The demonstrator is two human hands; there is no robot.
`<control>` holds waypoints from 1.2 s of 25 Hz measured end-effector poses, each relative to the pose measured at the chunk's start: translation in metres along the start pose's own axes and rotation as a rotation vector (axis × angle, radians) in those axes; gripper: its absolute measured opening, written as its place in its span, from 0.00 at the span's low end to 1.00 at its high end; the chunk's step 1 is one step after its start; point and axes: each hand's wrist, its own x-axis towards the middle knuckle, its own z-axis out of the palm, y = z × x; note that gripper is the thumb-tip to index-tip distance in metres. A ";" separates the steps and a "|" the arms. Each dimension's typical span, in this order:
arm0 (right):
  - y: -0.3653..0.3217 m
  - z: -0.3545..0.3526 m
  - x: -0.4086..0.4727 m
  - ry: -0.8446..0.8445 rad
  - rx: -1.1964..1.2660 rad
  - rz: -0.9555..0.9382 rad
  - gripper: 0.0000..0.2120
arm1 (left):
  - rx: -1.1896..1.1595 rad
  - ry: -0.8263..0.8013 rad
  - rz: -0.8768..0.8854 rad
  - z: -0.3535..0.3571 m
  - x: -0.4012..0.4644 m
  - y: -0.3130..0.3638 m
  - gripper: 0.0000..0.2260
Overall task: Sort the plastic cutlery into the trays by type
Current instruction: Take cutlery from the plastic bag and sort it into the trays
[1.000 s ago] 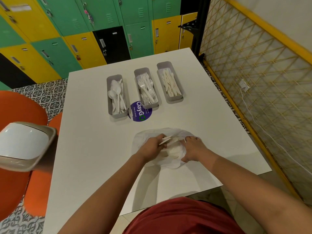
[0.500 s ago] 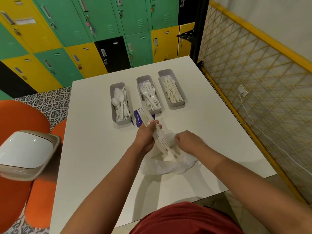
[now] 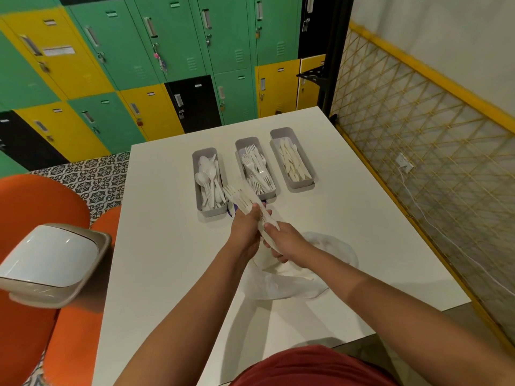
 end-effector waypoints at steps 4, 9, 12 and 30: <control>-0.008 0.006 0.006 0.025 0.014 -0.028 0.14 | 0.075 -0.036 -0.012 -0.005 -0.003 -0.005 0.08; -0.008 0.014 0.012 0.134 -0.235 -0.078 0.13 | 0.084 0.019 0.003 -0.018 0.003 0.001 0.10; -0.005 0.016 0.018 0.217 -0.319 -0.183 0.06 | 0.200 0.050 0.016 -0.027 0.013 0.004 0.10; -0.025 -0.007 0.067 0.342 -0.103 -0.067 0.05 | 0.265 0.142 -0.086 -0.067 0.036 0.040 0.08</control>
